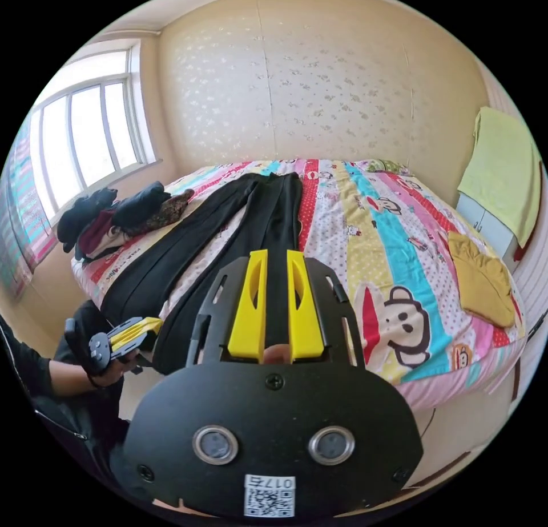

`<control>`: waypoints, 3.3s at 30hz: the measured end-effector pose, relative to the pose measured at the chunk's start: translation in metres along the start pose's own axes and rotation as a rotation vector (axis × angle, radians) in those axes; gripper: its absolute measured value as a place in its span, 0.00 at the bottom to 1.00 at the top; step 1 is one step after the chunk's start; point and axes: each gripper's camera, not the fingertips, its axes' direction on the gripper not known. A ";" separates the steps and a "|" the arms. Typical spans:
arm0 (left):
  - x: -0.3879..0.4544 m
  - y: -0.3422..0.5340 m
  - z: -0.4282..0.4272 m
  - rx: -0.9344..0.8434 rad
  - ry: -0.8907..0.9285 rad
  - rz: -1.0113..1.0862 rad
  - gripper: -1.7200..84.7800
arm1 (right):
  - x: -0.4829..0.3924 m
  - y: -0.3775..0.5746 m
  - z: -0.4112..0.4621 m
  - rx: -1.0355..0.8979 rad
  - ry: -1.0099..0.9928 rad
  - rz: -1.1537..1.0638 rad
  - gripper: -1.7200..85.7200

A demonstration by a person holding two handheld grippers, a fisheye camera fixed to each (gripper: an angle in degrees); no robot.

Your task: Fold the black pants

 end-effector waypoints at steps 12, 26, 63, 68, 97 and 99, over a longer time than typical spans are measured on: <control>-0.022 0.009 0.017 -0.057 0.189 -0.160 0.01 | -0.008 -0.147 0.279 -0.188 0.196 -0.366 0.10; -0.021 0.019 0.034 -0.013 0.187 -0.270 0.01 | 0.050 -0.126 0.423 -0.391 0.026 0.025 0.05; -0.043 -0.002 0.064 -0.035 0.192 -0.242 0.01 | -0.078 0.044 0.273 -0.464 0.053 0.141 0.10; -0.057 -0.008 0.068 -0.073 0.249 -0.259 0.01 | -0.090 0.057 0.228 -0.518 -0.211 0.204 0.11; -0.090 -0.013 0.074 -0.079 0.344 -0.303 0.01 | -0.163 0.168 0.075 -0.327 -0.108 0.206 0.11; -0.090 -0.013 0.074 -0.079 0.342 -0.304 0.01 | -0.169 0.170 0.081 -0.366 -0.083 0.170 0.11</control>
